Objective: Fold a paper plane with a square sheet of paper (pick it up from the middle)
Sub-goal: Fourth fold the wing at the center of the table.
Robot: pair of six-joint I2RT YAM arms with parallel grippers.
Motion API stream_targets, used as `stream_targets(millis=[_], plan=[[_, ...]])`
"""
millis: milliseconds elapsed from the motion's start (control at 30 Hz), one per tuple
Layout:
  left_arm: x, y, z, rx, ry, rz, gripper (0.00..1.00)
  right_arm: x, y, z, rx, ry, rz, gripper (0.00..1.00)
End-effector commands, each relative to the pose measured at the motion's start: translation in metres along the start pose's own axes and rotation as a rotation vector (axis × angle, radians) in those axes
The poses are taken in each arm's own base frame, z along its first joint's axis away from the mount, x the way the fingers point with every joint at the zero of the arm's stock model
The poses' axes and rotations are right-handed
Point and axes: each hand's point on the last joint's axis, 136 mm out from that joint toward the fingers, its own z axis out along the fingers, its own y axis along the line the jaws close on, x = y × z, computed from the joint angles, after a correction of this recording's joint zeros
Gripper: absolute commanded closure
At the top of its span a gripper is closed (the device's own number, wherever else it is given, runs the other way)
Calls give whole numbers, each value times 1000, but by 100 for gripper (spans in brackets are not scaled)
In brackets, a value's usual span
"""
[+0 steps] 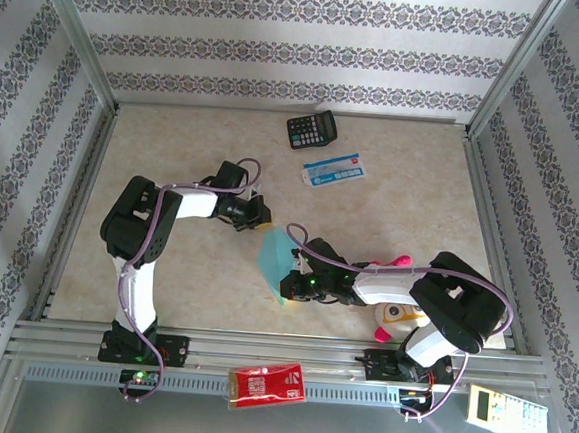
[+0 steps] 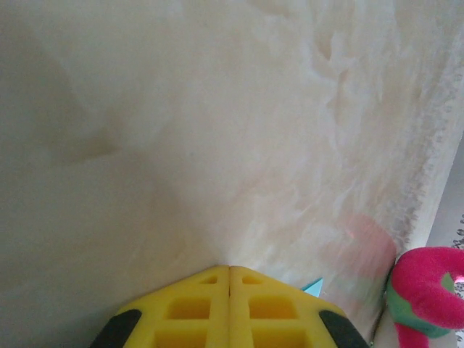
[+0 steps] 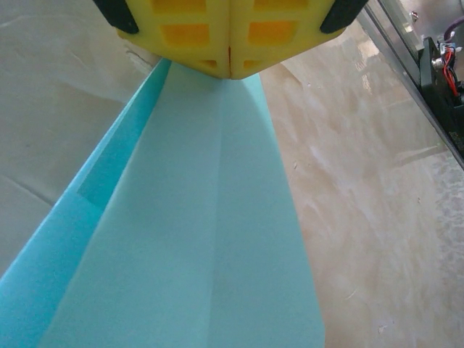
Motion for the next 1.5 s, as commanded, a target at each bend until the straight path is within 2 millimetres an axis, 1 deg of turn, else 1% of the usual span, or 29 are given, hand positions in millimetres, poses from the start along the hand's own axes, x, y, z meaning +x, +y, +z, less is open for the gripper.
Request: stream_targets(millis=[0, 67, 100, 200, 300, 400, 533, 633, 733, 900, 1000, 1100, 1200, 1300, 1467], plan=[[-17, -1, -14, -11, -83, 18, 92, 55, -72, -5, 248, 172, 93, 100], [-10, -12, -26, 23, -109, 26, 90, 54, -70, -7, 239, 174, 77, 100], [-4, -18, -31, 41, -114, 31, 88, 53, -67, -8, 224, 177, 59, 100], [24, -31, -41, 65, -108, 60, 87, 49, -58, -10, 188, 176, 25, 100], [54, -39, -44, 74, -78, 87, 86, 45, -54, -11, 175, 178, 9, 100], [83, -44, -37, 72, -32, 105, 85, 42, -55, -13, 174, 171, 17, 100], [115, -50, -18, 90, 38, 105, 83, 38, -57, -15, 184, 154, 28, 100], [134, -52, -4, 103, 80, 99, 82, 38, -59, -15, 197, 151, 34, 100], [146, -52, 5, 115, 102, 92, 81, 38, -61, -15, 207, 152, 45, 100], [160, -45, 12, 92, 128, 82, 80, 38, -63, -15, 222, 159, 52, 100], [168, -35, 15, 70, 152, 66, 80, 37, -63, -15, 228, 163, 52, 100], [171, -27, 18, 43, 166, 59, 80, 39, -64, -14, 237, 173, 54, 100], [169, -21, 20, 3, 167, 67, 80, 42, -67, -14, 245, 185, 59, 100], [162, -18, 19, -24, 159, 81, 80, 46, -69, -15, 256, 199, 64, 100], [145, -16, 15, -52, 139, 99, 80, 52, -74, -16, 275, 223, 68, 100]])
